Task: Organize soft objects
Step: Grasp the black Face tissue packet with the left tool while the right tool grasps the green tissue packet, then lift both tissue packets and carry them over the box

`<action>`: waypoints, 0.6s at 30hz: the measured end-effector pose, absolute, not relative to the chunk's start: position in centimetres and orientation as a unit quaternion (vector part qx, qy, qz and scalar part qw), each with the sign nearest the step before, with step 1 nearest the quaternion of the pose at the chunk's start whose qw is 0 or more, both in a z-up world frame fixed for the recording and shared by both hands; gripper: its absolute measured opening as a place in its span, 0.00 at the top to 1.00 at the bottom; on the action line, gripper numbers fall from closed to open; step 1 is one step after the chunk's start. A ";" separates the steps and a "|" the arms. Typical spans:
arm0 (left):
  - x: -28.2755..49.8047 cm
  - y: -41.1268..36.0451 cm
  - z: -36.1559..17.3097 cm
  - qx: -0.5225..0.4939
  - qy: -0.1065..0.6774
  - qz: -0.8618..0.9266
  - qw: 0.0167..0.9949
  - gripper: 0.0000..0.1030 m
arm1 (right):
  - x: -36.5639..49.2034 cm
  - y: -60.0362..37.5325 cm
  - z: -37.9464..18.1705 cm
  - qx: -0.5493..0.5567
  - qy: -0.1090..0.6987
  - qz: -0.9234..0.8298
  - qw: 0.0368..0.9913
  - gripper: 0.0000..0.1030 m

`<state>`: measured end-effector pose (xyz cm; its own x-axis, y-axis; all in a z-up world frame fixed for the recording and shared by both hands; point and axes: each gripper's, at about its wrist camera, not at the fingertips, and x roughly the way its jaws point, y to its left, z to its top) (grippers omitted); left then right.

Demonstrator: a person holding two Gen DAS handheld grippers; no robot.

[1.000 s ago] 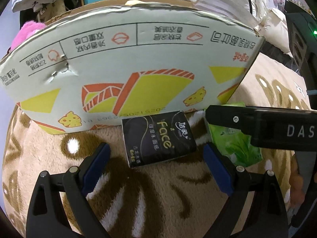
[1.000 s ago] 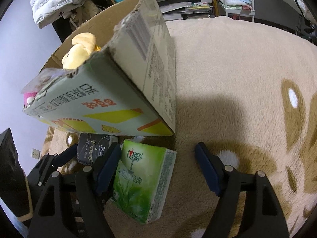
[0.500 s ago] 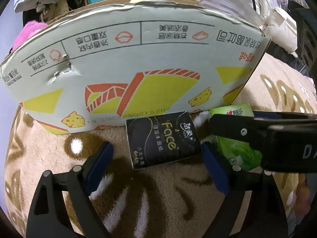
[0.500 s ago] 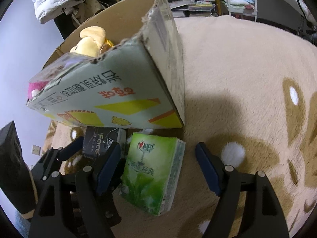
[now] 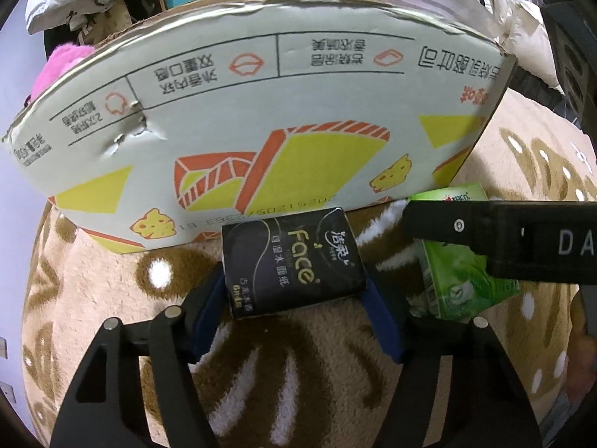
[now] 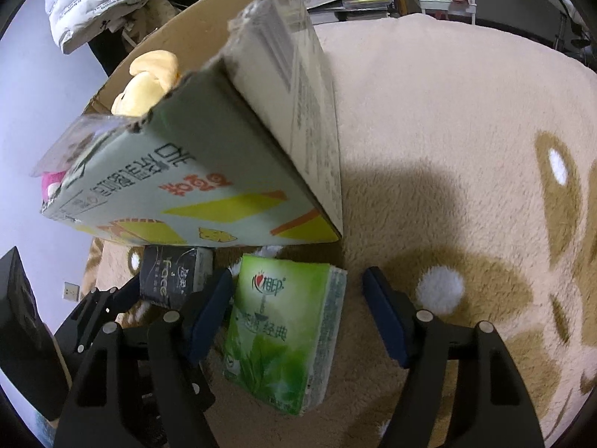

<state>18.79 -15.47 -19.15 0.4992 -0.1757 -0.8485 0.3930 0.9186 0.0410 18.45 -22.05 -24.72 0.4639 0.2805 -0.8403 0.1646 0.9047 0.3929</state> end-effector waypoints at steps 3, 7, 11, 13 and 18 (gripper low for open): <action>18.6 -15.0 -18.9 0.108 0.473 -0.168 0.858 0.35 | 18.4 -21.6 -24.8 0.202 0.517 0.030 0.831 0.25; 18.6 -13.9 -18.5 0.095 0.477 -0.168 0.858 0.35 | 18.6 -20.5 -24.7 0.174 0.519 0.018 0.836 0.31; 17.9 -13.0 -18.0 0.100 0.474 -0.161 0.860 0.35 | 18.6 -19.8 -24.5 0.158 0.526 0.011 0.836 0.39; 17.5 -12.4 -17.8 0.102 0.476 -0.159 0.859 0.35 | 18.5 -19.6 -24.4 0.159 0.530 0.011 0.833 0.40; 16.5 -11.0 -17.3 0.101 0.476 -0.149 0.861 0.36 | 18.1 -19.2 -24.0 0.157 0.527 0.021 0.835 0.43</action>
<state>16.53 -10.98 -17.27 0.5024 -0.1600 -0.8497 0.3518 0.9355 0.0319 18.08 -19.25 -24.02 0.4440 0.2013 -0.8731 0.1306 0.9495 0.2853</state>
